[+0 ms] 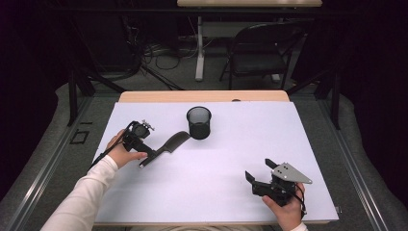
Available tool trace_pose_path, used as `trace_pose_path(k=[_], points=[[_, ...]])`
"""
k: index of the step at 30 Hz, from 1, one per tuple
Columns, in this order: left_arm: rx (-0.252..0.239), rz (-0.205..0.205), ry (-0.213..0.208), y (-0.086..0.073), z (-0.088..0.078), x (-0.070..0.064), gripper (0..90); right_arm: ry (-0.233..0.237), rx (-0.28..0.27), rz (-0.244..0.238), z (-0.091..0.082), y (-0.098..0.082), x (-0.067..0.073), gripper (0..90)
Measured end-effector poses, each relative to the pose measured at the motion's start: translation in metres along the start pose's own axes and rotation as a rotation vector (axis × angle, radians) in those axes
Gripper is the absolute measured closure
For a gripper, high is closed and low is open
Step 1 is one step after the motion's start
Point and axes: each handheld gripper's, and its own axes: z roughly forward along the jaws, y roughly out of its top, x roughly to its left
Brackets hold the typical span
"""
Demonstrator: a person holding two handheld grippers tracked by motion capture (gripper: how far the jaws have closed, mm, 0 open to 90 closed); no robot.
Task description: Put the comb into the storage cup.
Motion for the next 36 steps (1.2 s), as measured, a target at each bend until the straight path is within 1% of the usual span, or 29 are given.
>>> trace_pose_path(k=[4,6,8,9,13,14,15,16,17,18,19,21,23,24,25,26,27,32,35,36], points=[[0.005,0.008,0.001,0.001,0.002,-0.002,12.0,0.000,-0.001,0.000,0.000,0.000,0.000,15.7],[0.010,0.010,0.010,0.003,0.004,-0.003,12.6,0.000,-0.001,0.000,0.001,0.000,0.000,15.7],[0.026,0.013,0.013,0.004,0.005,-0.004,13.8,0.001,0.002,-0.002,0.000,0.000,0.000,15.7],[0.025,0.017,0.017,0.005,0.006,-0.005,13.9,0.000,0.002,-0.001,0.000,0.000,0.000,15.7],[0.036,0.029,0.014,0.009,0.007,-0.008,15.7,-0.001,0.003,-0.002,0.000,0.000,0.000,15.7],[0.047,0.033,0.013,0.010,0.008,-0.009,16.3,0.000,0.004,-0.003,0.000,0.000,0.000,15.7],[0.047,0.033,0.013,0.010,0.008,-0.009,17.6,0.000,0.004,-0.003,0.000,0.000,0.000,15.7],[0.058,0.036,0.019,0.011,0.009,-0.010,19.7,0.001,0.004,-0.006,0.000,0.000,0.000,15.7],[0.062,0.035,0.020,0.011,0.010,-0.010,19.7,0.001,0.004,-0.006,0.000,0.000,0.000,15.7],[0.071,0.039,0.023,0.012,0.012,-0.011,24.1,0.001,0.005,-0.006,0.000,0.000,0.000,15.7],[0.080,0.041,0.026,0.012,0.012,-0.011,24.1,0.001,0.005,-0.006,0.000,0.000,0.000,15.7],[0.088,0.042,0.033,0.012,0.015,-0.011,28.7,0.002,0.004,-0.006,0.000,0.000,0.000,15.7],[0.096,0.043,0.029,0.012,0.015,-0.012,29.5,0.002,0.005,-0.006,0.000,0.000,0.000,15.7],[0.100,0.038,0.026,0.012,0.016,-0.012,32.1,0.002,0.007,-0.005,0.000,0.000,0.000,15.7],[0.106,0.037,0.025,0.013,0.016,-0.012,32.1,0.002,0.007,-0.005,0.000,0.000,0.000,15.7],[0.118,0.022,0.013,0.013,0.016,-0.012,35.4,0.004,0.007,-0.005,0.001,-0.001,0.000,15.7],[0.118,0.022,0.013,0.013,0.016,-0.012,37.8,0.004,0.007,-0.005,0.001,-0.001,0.000,15.7],[0.147,0.020,0.012,0.012,0.018,-0.012,40.5,0.005,0.008,-0.008,0.001,-0.001,0.000,15.8],[0.148,0.021,0.011,0.012,0.019,-0.012,40.5,0.005,0.008,-0.009,0.001,-0.001,0.000,15.7],[0.150,0.022,0.006,0.012,0.019,-0.012,42.1,0.005,0.008,-0.009,0.001,-0.001,0.000,15.8]])
